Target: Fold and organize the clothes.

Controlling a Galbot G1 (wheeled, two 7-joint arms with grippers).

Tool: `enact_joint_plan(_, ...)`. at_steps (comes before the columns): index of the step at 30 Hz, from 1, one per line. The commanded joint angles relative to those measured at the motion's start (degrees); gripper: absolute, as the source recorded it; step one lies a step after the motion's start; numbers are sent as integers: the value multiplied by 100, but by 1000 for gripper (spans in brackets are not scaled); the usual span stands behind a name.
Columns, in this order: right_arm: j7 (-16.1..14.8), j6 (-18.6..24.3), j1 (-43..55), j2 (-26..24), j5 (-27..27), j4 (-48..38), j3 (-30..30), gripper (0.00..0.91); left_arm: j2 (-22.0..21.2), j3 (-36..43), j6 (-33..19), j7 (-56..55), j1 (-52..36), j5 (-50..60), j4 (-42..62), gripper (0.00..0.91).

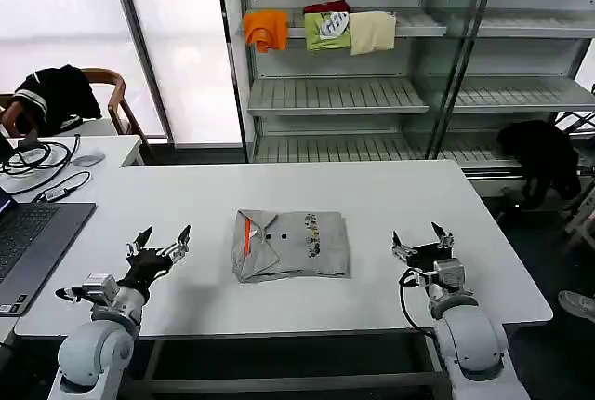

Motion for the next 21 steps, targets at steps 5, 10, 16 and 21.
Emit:
enact_joint_plan(5, -259, 68, -220, -59, 460, 150, 204, 907, 192, 27, -399, -86, 65, -6, 128, 907)
enact_joint_plan(10, -272, 52, -375, -63, 590, 307, 249, 907, 168, 45, -392, -84, 79, 28, 86, 907)
enact_joint_plan(16, -222, -44, -426, -109, 531, 334, 265, 907, 206, 52, -370, -80, 108, 28, 38, 907)
enact_joint_plan(21, 19, 295, -530, -93, 449, 286, 205, 907, 237, 104, -360, -78, 146, 133, 50, 907)
